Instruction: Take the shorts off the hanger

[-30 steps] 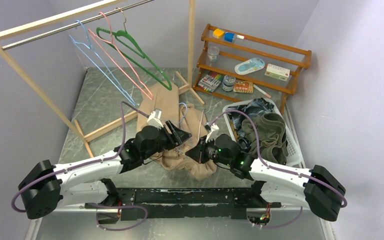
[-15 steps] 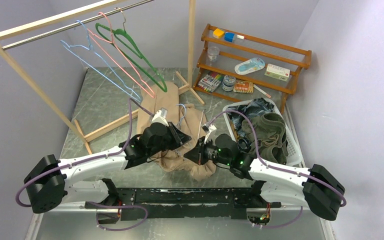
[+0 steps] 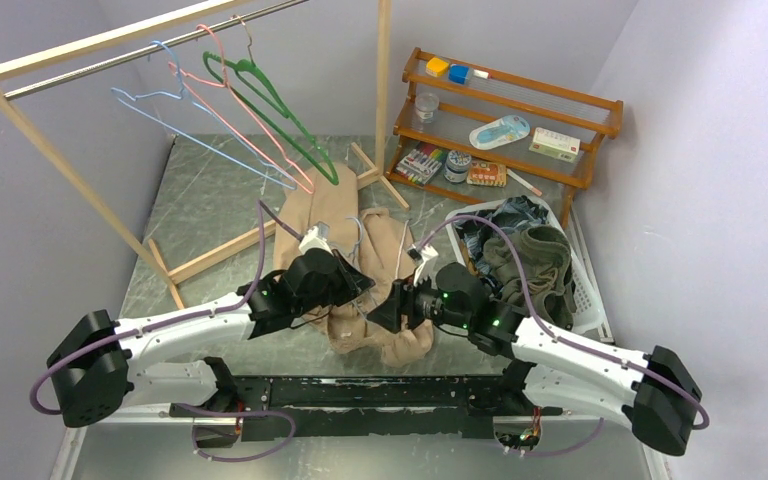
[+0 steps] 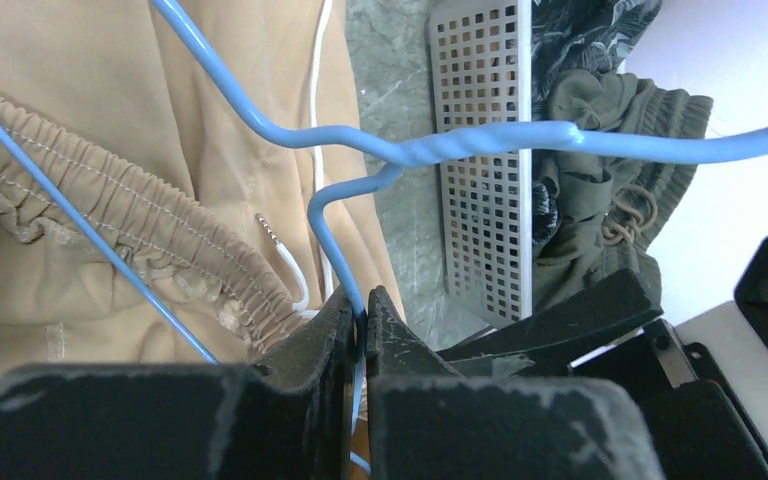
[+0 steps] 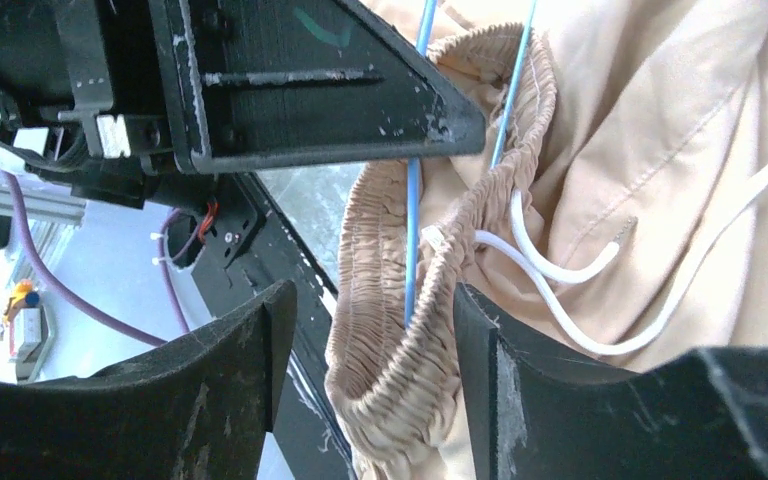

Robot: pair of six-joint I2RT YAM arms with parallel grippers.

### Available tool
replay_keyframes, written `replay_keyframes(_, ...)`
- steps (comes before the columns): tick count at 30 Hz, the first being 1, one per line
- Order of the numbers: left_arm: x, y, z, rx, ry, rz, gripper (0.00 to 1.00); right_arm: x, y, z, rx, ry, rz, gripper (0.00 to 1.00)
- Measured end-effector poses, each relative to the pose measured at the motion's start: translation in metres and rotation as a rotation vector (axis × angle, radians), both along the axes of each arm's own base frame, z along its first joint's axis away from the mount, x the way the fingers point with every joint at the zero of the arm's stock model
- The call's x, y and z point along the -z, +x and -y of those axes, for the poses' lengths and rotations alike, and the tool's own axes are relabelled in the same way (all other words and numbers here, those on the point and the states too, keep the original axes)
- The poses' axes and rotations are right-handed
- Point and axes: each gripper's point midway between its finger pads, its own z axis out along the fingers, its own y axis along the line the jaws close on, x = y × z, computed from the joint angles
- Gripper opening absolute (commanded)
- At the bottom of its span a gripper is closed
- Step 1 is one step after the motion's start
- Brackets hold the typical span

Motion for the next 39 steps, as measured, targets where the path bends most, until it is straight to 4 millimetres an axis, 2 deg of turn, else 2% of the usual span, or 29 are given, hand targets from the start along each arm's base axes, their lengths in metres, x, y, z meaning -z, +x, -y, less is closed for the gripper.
replay_keyframes(4,0.003,0.000,-0.003,-0.011,0.017,-0.005,0.07,0.003,-0.007,0.012,0.003,-0.039,-0.015,0.60)
replay_keyframes(10,0.007,0.001,-0.007,-0.026,0.034,-0.011,0.07,0.017,-0.021,0.019,-0.041,-0.092,-0.067,0.28)
replay_keyframes(14,0.007,0.001,-0.009,-0.030,0.040,-0.012,0.07,0.028,-0.025,0.022,-0.048,-0.130,-0.103,0.13)
replay_keyframes(17,0.010,0.001,-0.015,-0.046,0.062,-0.015,0.07,0.030,-0.026,0.025,-0.042,-0.140,-0.110,0.01)
replay_keyframes(18,0.010,0.001,-0.019,-0.057,0.074,-0.017,0.07,0.030,-0.026,0.026,-0.037,-0.143,-0.110,0.00)
replay_keyframes(25,-0.006,-0.001,-0.043,-0.131,0.069,0.001,0.07,0.031,-0.027,0.039,0.006,-0.164,-0.118,0.00)
replay_keyframes(28,-0.012,-0.003,-0.051,-0.154,0.042,0.009,0.07,0.048,-0.031,0.044,0.013,-0.215,-0.167,0.00)
replay_keyframes(31,-0.013,-0.003,-0.055,-0.170,0.035,0.006,0.07,0.075,-0.036,0.050,0.021,-0.293,-0.240,0.00)
replay_keyframes(33,-0.012,-0.002,-0.055,-0.178,0.037,0.003,0.07,0.095,-0.041,0.057,0.032,-0.351,-0.289,0.04)
replay_keyframes(35,-0.009,-0.002,-0.055,-0.179,0.046,-0.001,0.07,0.106,-0.042,0.061,0.049,-0.383,-0.317,0.19)
replay_keyframes(39,-0.002,-0.001,-0.052,-0.175,0.073,-0.017,0.07,0.105,-0.035,0.062,0.102,-0.378,-0.311,0.39)
